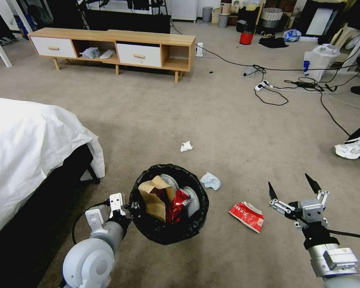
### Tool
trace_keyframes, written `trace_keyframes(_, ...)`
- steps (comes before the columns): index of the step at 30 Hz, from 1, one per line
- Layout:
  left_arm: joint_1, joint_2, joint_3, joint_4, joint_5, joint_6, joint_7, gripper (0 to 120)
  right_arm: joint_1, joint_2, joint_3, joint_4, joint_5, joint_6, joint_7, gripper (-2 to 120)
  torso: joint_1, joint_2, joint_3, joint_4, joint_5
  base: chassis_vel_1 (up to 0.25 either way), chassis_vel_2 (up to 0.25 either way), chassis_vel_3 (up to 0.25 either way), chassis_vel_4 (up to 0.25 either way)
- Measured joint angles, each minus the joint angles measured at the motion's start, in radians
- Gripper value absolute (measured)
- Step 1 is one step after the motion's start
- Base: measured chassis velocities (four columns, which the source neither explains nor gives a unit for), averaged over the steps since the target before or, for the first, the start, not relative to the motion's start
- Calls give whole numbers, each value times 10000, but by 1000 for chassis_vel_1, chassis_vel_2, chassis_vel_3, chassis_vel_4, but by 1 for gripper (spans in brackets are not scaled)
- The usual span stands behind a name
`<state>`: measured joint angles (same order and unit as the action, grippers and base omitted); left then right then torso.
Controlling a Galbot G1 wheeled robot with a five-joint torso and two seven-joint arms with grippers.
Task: Pick up the trash bin, then pick up the garbage from the floor and place it into the trash bin.
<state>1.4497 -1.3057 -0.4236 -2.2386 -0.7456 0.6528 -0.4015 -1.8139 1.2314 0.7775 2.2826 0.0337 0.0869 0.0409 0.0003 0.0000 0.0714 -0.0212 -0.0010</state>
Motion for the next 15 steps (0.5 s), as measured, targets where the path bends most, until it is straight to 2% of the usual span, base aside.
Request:
trace_keyframes(7,13,-30,7,67,15,-24,-16,2,139,-403,-86,-32,206,-112,27,100,-1,0,0,1,0,0,0,0,0)
trace_keyframes(15,-71,-54,-15,150,5,-42,-29,2,173,-417,-124,-95,241,-61,39,100,1,-1,3,1,0,-68,65,77,-72)
